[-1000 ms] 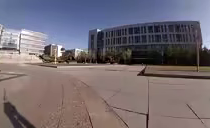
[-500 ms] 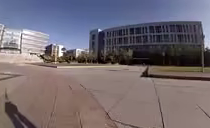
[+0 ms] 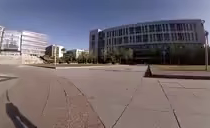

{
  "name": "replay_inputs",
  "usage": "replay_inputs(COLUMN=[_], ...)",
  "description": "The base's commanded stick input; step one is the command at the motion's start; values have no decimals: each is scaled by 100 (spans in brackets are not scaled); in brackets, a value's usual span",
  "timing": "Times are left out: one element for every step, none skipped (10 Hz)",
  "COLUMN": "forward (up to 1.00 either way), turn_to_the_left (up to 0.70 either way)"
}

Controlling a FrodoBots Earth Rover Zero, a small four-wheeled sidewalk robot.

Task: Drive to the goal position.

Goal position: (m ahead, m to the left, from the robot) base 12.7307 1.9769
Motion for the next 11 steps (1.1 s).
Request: replay_inputs(forward=[70,70,70,70,70,70,70,70,70,70,70], turn_to_the_left=[0,0,0,0,0,0,0,0,0,0,0])
